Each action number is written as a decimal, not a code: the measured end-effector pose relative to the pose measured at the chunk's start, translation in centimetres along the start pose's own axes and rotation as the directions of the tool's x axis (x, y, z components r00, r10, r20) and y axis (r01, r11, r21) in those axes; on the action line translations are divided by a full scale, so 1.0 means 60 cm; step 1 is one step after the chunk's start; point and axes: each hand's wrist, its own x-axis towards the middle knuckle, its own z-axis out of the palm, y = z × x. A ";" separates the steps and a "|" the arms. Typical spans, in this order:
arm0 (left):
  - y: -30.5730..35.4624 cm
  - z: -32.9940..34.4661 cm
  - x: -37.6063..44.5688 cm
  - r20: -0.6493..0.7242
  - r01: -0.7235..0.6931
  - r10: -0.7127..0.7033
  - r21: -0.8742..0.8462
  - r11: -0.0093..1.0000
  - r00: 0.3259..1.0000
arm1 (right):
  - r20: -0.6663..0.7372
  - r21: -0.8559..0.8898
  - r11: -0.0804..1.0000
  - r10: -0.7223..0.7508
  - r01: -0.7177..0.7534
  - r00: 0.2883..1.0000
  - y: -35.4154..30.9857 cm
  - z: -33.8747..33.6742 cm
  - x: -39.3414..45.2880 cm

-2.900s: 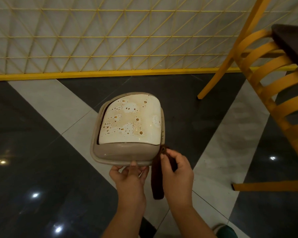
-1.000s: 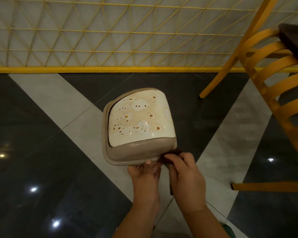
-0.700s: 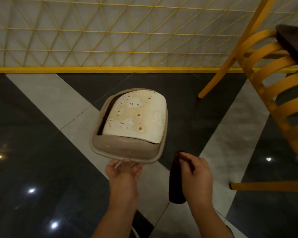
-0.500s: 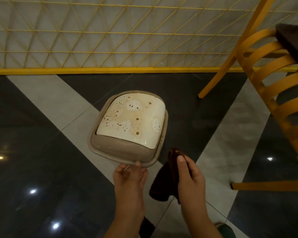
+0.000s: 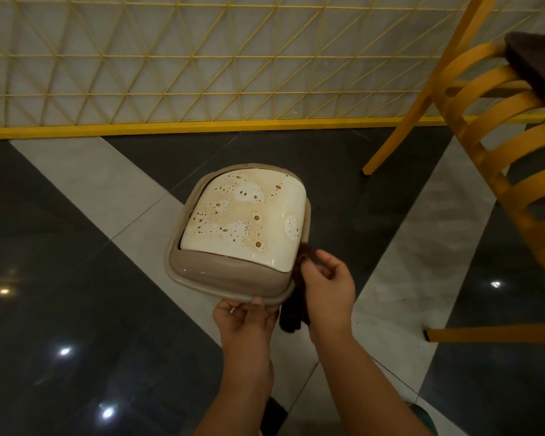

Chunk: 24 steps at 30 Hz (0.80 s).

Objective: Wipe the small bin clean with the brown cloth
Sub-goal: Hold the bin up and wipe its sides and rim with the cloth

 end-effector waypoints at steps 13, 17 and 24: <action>0.009 -0.001 0.004 -0.007 0.006 -0.006 0.000 1.000 1.000 | 0.140 -0.031 0.987 0.159 -0.156 0.977 0.019 0.001 -0.024; 0.006 0.003 0.001 -0.005 -0.007 0.007 -0.010 1.000 1.000 | 0.106 0.054 0.986 0.153 -0.159 0.983 0.000 0.011 -0.002; 0.007 -0.002 0.002 -0.012 0.056 -0.056 0.048 0.997 0.998 | 0.176 0.069 0.972 0.210 -0.225 0.962 0.061 -0.006 -0.061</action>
